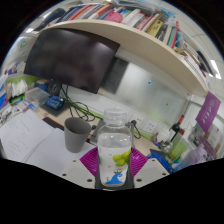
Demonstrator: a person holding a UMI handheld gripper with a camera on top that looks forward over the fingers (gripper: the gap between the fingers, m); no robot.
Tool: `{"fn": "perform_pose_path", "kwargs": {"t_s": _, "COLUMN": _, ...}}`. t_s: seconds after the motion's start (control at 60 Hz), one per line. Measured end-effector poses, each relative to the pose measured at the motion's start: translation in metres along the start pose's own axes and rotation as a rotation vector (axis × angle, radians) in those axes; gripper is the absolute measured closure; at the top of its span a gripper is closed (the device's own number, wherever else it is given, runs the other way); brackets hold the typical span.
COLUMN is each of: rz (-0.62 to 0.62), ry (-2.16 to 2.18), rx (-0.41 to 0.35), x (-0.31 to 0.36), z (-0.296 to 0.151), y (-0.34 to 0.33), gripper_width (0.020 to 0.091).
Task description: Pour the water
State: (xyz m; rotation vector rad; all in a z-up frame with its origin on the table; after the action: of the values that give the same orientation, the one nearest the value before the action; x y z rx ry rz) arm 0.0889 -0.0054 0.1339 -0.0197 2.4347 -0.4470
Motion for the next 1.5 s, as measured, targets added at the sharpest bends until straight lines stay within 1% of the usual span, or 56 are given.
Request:
{"fn": "perform_pose_path", "kwargs": {"t_s": 0.183, "rz": -0.018, "ry": -0.494, "rx": 0.053, "x": -0.03, "z": -0.014, "y": 0.037, "gripper_width": 0.0717}}
{"fn": "perform_pose_path", "kwargs": {"t_s": 0.3, "rz": -0.063, "ry": -0.836, "rx": 0.066, "x": -0.028, "z": -0.019, "y": 0.057, "gripper_width": 0.0718}}
{"fn": "perform_pose_path", "kwargs": {"t_s": 0.4, "rz": -0.093, "ry": -1.073, "rx": 0.058, "x": -0.024, "z": -0.028, "y": 0.066, "gripper_width": 0.0718}}
{"fn": "perform_pose_path", "kwargs": {"t_s": 0.45, "rz": -0.096, "ry": -1.176, "rx": 0.07, "x": -0.025, "z": -0.031, "y": 0.069, "gripper_width": 0.0719}}
{"fn": "perform_pose_path", "kwargs": {"t_s": 0.6, "rz": -0.087, "ry": -1.395, "rx": 0.102, "x": -0.028, "z": -0.045, "y": 0.08, "gripper_width": 0.0719}}
{"fn": "perform_pose_path", "kwargs": {"t_s": 0.733, "rz": -0.043, "ry": -1.559, "rx": 0.146, "x": -0.031, "z": -0.052, "y": 0.088, "gripper_width": 0.072}}
{"fn": "perform_pose_path", "kwargs": {"t_s": 0.867, "rz": -0.052, "ry": -1.597, "rx": 0.118, "x": -0.022, "z": -0.059, "y": 0.091, "gripper_width": 0.0719}}
{"fn": "perform_pose_path", "kwargs": {"t_s": 1.0, "rz": -0.065, "ry": -1.513, "rx": 0.065, "x": -0.012, "z": -0.067, "y": 0.089, "gripper_width": 0.0718}}
{"fn": "perform_pose_path", "kwargs": {"t_s": 1.117, "rz": -0.11, "ry": -1.298, "rx": 0.008, "x": -0.01, "z": -0.077, "y": 0.083, "gripper_width": 0.0716}}
{"fn": "perform_pose_path", "kwargs": {"t_s": 1.217, "rz": -0.162, "ry": -1.008, "rx": -0.046, "x": -0.01, "z": -0.089, "y": 0.072, "gripper_width": 0.0718}}
{"fn": "perform_pose_path", "kwargs": {"t_s": 1.267, "rz": -0.163, "ry": -0.845, "rx": -0.06, "x": -0.013, "z": -0.092, "y": 0.063, "gripper_width": 0.0719}}
{"fn": "perform_pose_path", "kwargs": {"t_s": 1.3, "rz": -0.198, "ry": -0.727, "rx": -0.074, "x": -0.02, "z": -0.094, "y": 0.065, "gripper_width": 0.0718}}
{"fn": "perform_pose_path", "kwargs": {"t_s": 1.417, "rz": -0.278, "ry": -0.283, "rx": -0.088, "x": -0.032, "z": -0.089, "y": 0.062, "gripper_width": 0.0716}}
{"fn": "perform_pose_path", "kwargs": {"t_s": 1.433, "rz": -0.284, "ry": -0.227, "rx": -0.086, "x": -0.035, "z": -0.087, "y": 0.063, "gripper_width": 0.0717}}
{"fn": "perform_pose_path", "kwargs": {"t_s": 1.45, "rz": -0.265, "ry": -0.168, "rx": -0.089, "x": -0.031, "z": -0.083, "y": 0.059, "gripper_width": 0.0717}}
{"fn": "perform_pose_path", "kwargs": {"t_s": 1.5, "rz": -0.297, "ry": -0.03, "rx": -0.107, "x": -0.042, "z": -0.078, "y": 0.065, "gripper_width": 0.0715}}
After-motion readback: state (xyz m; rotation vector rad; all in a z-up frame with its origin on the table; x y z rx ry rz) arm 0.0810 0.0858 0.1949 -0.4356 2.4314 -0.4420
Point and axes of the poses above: the point between the fingertips, and its own axes, seen from behind it with the camera up: x to the left, z down, y forward, the way the camera looks, the point moved 5 cm from there along -y, backward, against the way the camera looks, and after that the axes turned 15 degrees about -y, right-handed, at the moved point
